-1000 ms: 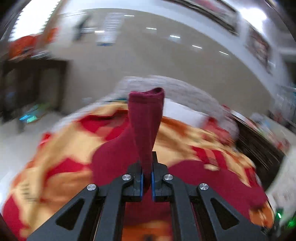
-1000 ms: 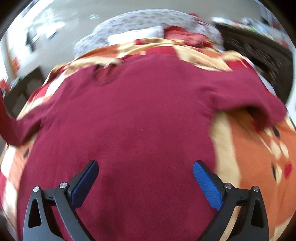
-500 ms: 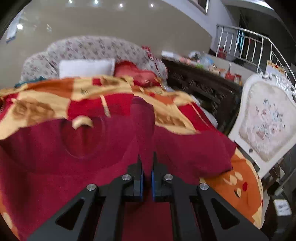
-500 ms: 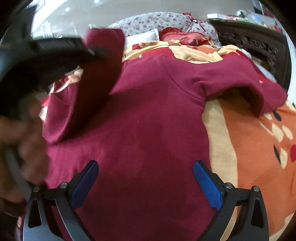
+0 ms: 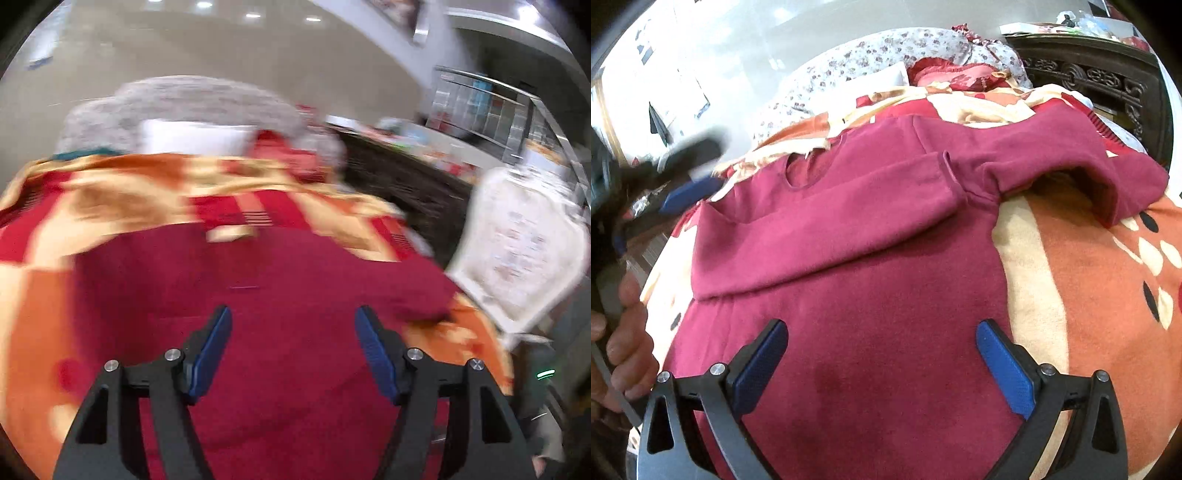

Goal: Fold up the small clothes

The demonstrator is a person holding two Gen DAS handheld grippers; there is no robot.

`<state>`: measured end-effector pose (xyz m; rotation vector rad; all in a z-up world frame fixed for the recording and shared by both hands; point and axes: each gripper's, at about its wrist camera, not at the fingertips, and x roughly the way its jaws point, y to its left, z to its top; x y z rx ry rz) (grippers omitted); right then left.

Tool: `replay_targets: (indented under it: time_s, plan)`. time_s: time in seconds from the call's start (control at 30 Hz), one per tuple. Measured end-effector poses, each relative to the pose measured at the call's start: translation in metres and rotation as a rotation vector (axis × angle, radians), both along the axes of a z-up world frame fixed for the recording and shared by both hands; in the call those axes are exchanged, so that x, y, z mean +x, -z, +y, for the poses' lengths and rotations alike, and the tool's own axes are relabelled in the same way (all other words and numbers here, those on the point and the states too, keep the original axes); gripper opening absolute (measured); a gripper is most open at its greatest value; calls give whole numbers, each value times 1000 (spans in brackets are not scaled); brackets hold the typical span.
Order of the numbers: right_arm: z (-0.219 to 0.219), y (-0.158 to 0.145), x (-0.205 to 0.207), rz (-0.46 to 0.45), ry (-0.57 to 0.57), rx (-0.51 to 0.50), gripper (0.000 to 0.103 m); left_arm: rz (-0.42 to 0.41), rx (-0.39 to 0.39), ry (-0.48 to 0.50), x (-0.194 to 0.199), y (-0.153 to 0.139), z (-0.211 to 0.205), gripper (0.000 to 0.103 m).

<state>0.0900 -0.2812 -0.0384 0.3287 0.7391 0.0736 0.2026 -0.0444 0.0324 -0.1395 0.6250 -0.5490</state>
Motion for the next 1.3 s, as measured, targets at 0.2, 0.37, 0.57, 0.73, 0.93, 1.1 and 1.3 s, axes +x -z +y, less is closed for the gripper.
replay_targets:
  time_s: [0.2, 0.37, 0.57, 0.73, 0.93, 1.1, 1.3]
  plan:
    - [3, -55, -3, -159, -67, -86, 103, 131, -12, -205, 48, 39, 74, 24]
    - [9, -65, 50, -125, -143, -228, 77, 224, 7, -281, 84, 66, 81, 15]
    - [-6, -1, 93, 88, -148, -282, 55, 262, -18, -311, 89, 82, 84, 15]
    - [-10, -10, 98, 139, -174, -249, 62, 250, -48, -318, 80, 83, 89, 15]
    - [-5, -30, 122, 89, -107, -282, 70, 194, -18, -308, 62, 57, 75, 28]
    - [-16, -28, 128, 127, -72, -290, 71, 123, -10, -261, 27, 31, 60, 55]
    - [-113, -74, 82, 31, 127, -369, 83, 38, 130, -146, -19, 45, 16, 71]
